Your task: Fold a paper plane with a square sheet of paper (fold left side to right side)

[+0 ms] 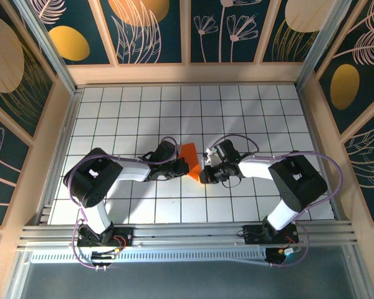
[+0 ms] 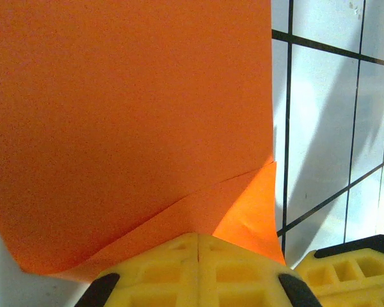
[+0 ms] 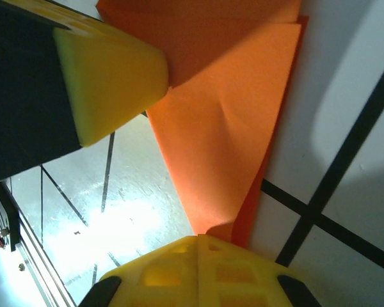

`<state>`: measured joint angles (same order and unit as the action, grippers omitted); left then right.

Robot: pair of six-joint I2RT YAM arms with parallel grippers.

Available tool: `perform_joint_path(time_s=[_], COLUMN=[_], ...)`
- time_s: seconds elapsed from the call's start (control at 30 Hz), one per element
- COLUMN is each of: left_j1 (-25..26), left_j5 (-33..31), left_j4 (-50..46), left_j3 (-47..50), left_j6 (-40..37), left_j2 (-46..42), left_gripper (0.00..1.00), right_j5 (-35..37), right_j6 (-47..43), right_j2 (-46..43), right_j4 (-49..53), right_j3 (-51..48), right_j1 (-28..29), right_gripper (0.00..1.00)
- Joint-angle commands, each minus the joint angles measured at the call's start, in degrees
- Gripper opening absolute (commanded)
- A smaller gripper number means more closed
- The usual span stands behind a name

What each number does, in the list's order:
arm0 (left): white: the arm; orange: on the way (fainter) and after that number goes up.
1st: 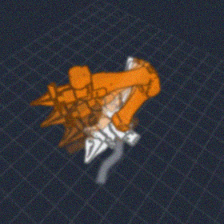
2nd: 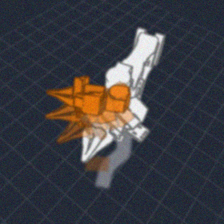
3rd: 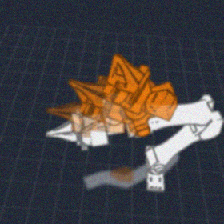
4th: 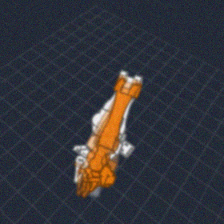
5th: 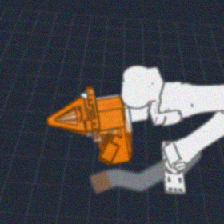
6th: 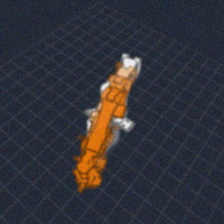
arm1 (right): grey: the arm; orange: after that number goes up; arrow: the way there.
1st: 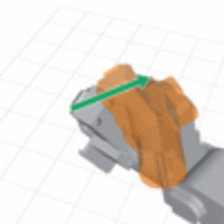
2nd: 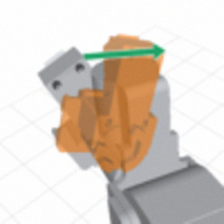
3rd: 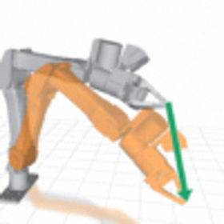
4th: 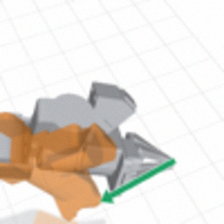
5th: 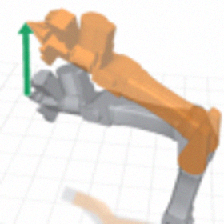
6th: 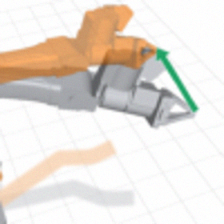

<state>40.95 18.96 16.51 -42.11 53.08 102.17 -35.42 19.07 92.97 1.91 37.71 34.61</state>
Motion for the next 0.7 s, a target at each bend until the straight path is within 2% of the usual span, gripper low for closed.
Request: perform_joint_path(time_s=[0.0, 0.67], left_j1=[-0.15, -0.12], left_j5=[-3.76, -4.08], left_j4=[-5.86, -6.41], left_j3=[1.15, 0.71], left_j6=[-0.02, -0.25], left_j2=[2.76, 3.21], left_gripper=[0.00, 0.00], right_j5=[1.45, 3.43], right_j6=[0.71, -0.66], right_j2=[0.74, -1.09], right_j4=[0.77, 5.21], right_j3=[-0.98, 1.39], right_j1=[0.50, 0.56], right_gripper=[0.00, 0.00])
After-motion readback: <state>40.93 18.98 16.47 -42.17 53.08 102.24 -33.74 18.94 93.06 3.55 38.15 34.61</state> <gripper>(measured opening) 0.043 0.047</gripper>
